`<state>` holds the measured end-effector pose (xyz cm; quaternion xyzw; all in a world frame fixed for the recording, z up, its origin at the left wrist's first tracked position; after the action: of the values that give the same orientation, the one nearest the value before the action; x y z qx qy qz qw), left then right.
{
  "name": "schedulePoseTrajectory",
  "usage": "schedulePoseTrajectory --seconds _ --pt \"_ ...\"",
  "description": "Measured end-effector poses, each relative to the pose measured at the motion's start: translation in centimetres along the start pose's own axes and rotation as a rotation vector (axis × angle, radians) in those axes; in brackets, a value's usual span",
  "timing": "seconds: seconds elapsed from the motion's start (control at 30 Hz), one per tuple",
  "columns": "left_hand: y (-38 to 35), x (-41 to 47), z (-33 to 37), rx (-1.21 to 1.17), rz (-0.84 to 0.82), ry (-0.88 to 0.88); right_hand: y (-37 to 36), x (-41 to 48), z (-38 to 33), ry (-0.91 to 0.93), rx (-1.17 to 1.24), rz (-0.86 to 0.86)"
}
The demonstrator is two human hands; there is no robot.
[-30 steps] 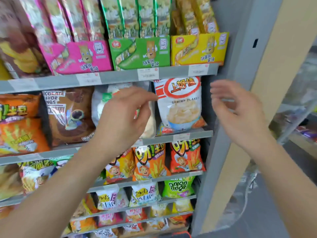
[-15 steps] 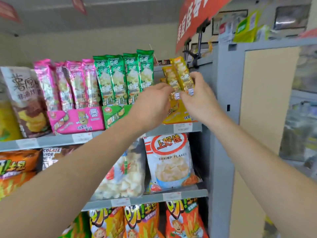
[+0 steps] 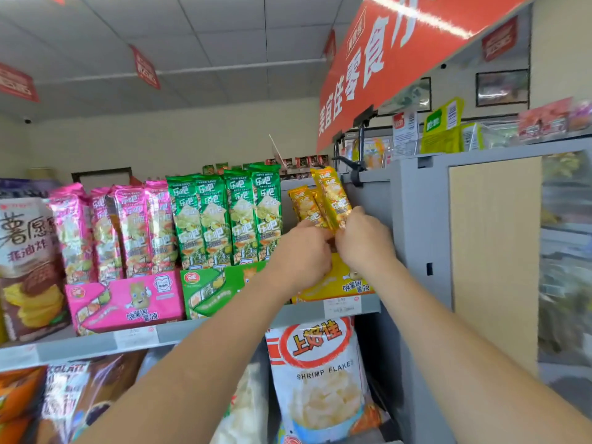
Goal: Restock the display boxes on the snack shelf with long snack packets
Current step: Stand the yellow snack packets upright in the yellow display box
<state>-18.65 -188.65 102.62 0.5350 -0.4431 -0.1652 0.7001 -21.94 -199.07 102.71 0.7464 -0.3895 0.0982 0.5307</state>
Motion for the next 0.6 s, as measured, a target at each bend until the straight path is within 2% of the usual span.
schedulePoseTrajectory --seconds 0.13,0.27,0.33,0.4,0.47,0.5,0.57,0.6 --pt "0.2 0.3 -0.4 -0.037 -0.038 0.002 0.3 -0.9 0.3 0.031 0.236 0.181" --pt "0.2 0.2 -0.3 -0.036 -0.054 -0.013 1.7 -2.8 -0.3 0.289 0.511 0.392" --pt "0.5 -0.4 0.1 0.008 -0.028 -0.021 2.7 -3.9 -0.7 0.400 0.568 0.486" --pt "1.1 -1.3 0.3 0.012 0.088 -0.047 3.5 -5.1 -0.7 0.439 0.638 0.543" --pt "2.4 -2.8 0.2 -0.224 0.306 -0.067 4.0 -6.4 -0.6 0.420 0.735 0.501" --pt "3.0 -3.7 0.2 -0.470 0.384 -0.089 4.1 -7.2 -0.4 0.428 0.794 0.442" --pt "3.8 -5.5 0.7 -1.089 0.408 -0.238 3.9 -9.0 0.2 0.460 0.921 0.250" --pt "4.1 -6.3 1.2 -1.288 0.389 -0.316 3.4 -10.1 0.6 0.429 0.997 0.121"
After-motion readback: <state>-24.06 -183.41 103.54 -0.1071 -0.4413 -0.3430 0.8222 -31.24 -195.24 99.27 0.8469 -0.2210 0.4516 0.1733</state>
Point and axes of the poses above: each hand's wrist, its own x-axis towards the middle knuckle, its own y-axis out of the back of the hand, z = x × y, the point moved 4 cm from there along x, towards the middle knuckle, and after that the axes turned 7 degrees about -z, right-handed, at the moved point
